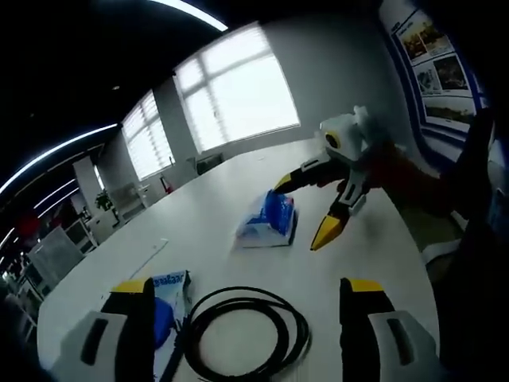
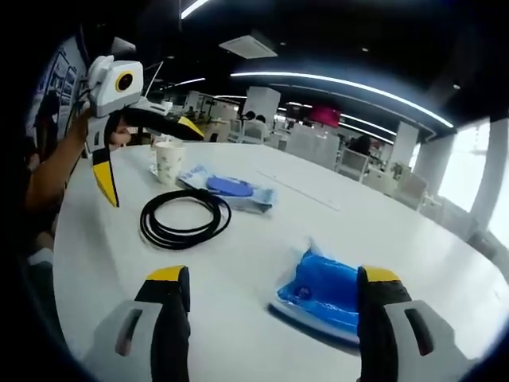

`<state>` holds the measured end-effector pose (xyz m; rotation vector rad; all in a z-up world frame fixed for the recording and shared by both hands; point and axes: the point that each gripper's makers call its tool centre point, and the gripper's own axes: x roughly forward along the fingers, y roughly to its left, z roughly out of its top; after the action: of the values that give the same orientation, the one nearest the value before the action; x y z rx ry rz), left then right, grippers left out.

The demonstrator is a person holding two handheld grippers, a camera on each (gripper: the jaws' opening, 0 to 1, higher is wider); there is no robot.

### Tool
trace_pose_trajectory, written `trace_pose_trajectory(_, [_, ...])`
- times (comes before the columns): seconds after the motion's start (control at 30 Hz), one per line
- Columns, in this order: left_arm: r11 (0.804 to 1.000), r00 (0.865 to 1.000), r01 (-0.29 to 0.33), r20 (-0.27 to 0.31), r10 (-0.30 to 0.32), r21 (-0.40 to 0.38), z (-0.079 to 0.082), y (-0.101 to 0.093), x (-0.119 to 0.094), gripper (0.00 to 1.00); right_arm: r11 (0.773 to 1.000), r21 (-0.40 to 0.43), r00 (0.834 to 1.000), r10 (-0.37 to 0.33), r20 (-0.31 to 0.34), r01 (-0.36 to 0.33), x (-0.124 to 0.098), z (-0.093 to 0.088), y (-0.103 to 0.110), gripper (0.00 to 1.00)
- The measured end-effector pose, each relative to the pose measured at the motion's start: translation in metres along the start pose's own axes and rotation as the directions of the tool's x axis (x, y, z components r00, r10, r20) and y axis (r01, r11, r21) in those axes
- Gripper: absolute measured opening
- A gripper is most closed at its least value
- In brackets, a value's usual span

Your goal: Arrange the tabletop items into an orderly group along one side of the table until the central work area is clear of visible clutter.

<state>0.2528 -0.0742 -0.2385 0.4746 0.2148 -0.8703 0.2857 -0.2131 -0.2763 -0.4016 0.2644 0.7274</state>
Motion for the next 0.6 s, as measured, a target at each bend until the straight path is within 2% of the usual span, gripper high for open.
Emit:
trace_pose_trajectory(0.4, [0.999, 0.999, -0.022, -0.028, 0.021, -0.037, -0.024, 0.004, -0.01, 0.94, 0.999, -0.019, 0.999, 0.047, 0.014, -0.047, 0.014, 0.012, 0.017, 0.8])
trace_pose_trajectory(0.6, [0.998, 0.999, -0.022, -0.038, 0.019, -0.062, -0.037, 0.004, -0.012, 0.94, 0.998, -0.023, 0.998, 0.059, -0.002, -0.059, 0.024, 0.013, 0.025, 0.78])
